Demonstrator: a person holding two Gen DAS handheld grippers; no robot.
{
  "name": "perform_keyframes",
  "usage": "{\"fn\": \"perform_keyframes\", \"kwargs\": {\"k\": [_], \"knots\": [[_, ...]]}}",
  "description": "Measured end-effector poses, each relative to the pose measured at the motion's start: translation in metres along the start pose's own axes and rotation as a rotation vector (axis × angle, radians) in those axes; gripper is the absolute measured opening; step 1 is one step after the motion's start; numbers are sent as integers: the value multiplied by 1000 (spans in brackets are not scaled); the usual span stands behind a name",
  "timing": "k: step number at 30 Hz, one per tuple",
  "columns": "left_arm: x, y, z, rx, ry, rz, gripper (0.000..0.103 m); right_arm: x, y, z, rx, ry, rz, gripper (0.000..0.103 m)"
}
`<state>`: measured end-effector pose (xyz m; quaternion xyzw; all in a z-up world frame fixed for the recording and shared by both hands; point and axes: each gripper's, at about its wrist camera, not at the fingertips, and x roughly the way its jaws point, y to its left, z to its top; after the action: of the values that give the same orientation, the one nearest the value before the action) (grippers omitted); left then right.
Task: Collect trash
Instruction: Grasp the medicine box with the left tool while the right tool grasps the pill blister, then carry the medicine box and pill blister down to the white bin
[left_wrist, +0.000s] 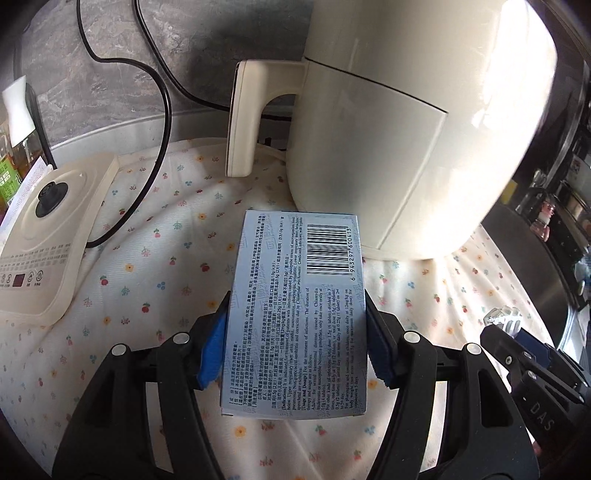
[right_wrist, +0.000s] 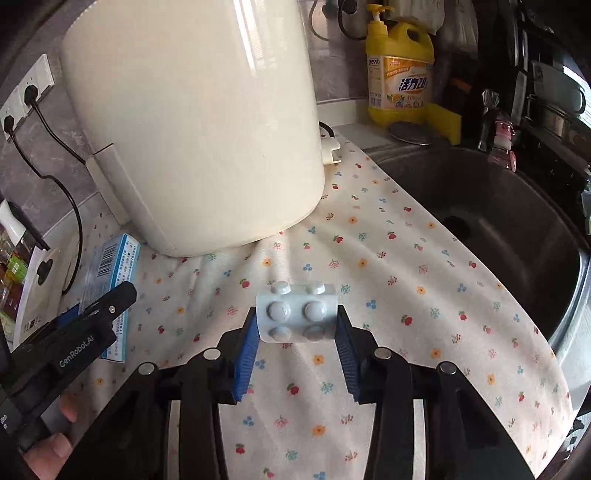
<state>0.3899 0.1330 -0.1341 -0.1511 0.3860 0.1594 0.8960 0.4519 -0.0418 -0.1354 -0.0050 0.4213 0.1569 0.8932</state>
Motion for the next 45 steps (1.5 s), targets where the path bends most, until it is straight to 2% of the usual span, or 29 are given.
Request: {"fn": "perform_keyframes", "kwargs": {"k": [10,16,29,35,45], "knots": [[-45,-24,-31,56,-23,-41,64,-64,-20,-39,37,-47,1,40],[-86,-48,-60,131,-48,-110,64,-118,-43,-71,86,-85,-7,40],[-146,-110,-137,284,-18,-252,64,-216,-106,-161,218,-126,-86,40],[-162,-140,-176,350,9,-299,64,-241,-136,-203,273,-120,-124,40],[-173,-178,-240,435,84,-340,64,-259,-184,-269,356,-74,-165,40]]}}
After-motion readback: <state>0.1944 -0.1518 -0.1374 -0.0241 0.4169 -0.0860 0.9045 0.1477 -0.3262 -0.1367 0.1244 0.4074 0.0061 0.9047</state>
